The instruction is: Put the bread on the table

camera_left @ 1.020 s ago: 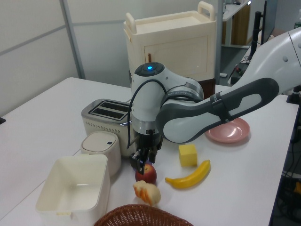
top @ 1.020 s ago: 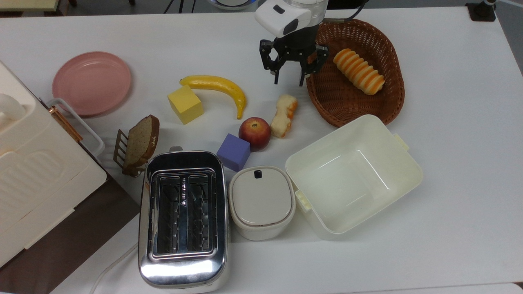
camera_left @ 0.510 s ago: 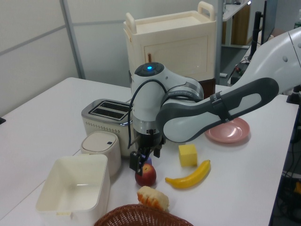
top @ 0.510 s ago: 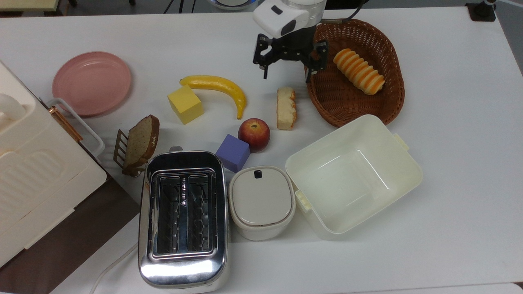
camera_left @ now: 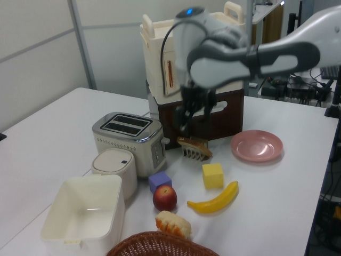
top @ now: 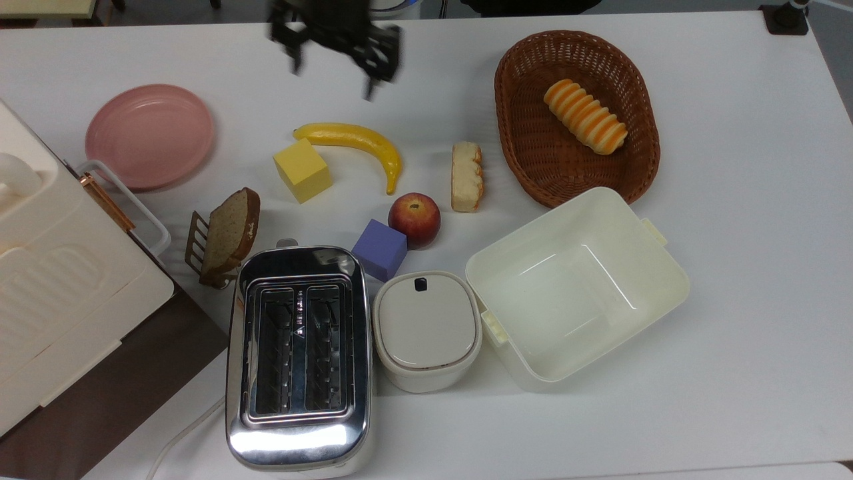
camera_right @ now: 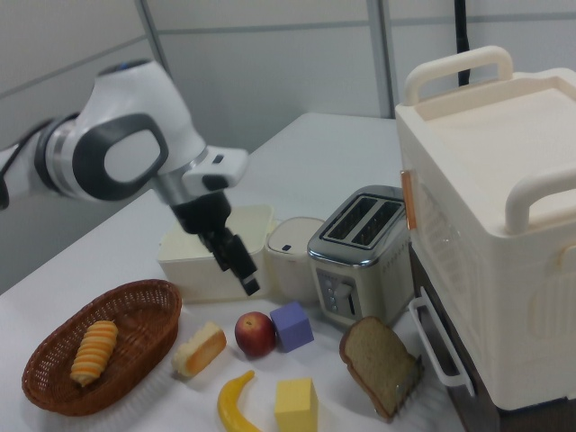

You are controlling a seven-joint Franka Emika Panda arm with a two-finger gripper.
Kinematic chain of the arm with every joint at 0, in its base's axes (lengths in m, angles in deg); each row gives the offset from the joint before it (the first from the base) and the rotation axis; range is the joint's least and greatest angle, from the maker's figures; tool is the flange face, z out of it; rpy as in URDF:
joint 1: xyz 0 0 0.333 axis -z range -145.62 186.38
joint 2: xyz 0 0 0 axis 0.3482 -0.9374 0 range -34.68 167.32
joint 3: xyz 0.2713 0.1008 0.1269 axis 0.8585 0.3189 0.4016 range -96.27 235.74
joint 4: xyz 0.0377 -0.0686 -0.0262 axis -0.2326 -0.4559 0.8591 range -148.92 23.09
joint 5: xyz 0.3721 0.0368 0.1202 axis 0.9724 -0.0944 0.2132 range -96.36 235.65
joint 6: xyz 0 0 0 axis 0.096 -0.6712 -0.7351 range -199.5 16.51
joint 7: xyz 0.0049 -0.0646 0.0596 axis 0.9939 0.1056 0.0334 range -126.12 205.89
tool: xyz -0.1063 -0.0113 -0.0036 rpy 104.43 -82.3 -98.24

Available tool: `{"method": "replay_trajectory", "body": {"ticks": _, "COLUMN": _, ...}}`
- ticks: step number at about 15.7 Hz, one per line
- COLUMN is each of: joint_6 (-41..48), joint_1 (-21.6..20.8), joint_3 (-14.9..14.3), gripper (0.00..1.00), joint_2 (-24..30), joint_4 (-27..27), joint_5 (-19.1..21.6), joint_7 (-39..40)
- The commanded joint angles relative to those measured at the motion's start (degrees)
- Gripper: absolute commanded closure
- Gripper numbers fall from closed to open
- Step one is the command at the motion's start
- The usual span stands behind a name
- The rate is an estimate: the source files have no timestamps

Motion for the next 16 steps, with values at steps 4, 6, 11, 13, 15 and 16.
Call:
{"method": "replay_trajectory", "body": {"ticks": 4, "joint_6": 6.34, "joint_1": -6.99, "joint_3": -12.77, "gripper": 0.00, "joint_2": 1.21, "joint_4": 5.66, "joint_5": 2.05, "joint_7": 6.44}}
{"method": "replay_trajectory", "body": {"ticks": 6, "joint_6": 6.07, "joint_1": -6.81, "joint_3": -12.95, "gripper": 0.00, "joint_2": 0.95, "joint_4": 5.66, "joint_5": 2.05, "joint_7": 7.41}}
{"method": "replay_trajectory", "body": {"ticks": 11, "joint_6": 6.34, "joint_1": -8.04, "joint_3": -16.56, "gripper": 0.00, "joint_2": 1.21, "joint_4": 5.57, "joint_5": 4.68, "joint_7": 8.03}}
{"method": "replay_trajectory", "body": {"ticks": 13, "joint_6": 6.25, "joint_1": -8.04, "joint_3": -16.64, "gripper": 0.00, "joint_2": 1.21, "joint_4": 5.48, "joint_5": 4.86, "joint_7": 7.94}}
{"method": "replay_trajectory", "body": {"ticks": 15, "joint_6": 6.25, "joint_1": -7.78, "joint_3": -16.64, "gripper": 0.00, "joint_2": 1.21, "joint_4": 5.57, "joint_5": 6.96, "joint_7": 8.03}}
{"method": "replay_trajectory", "body": {"ticks": 16, "joint_6": 6.25, "joint_1": -7.61, "joint_3": -16.64, "gripper": 0.00, "joint_2": 1.12, "joint_4": 5.66, "joint_5": 7.93, "joint_7": 8.20}}
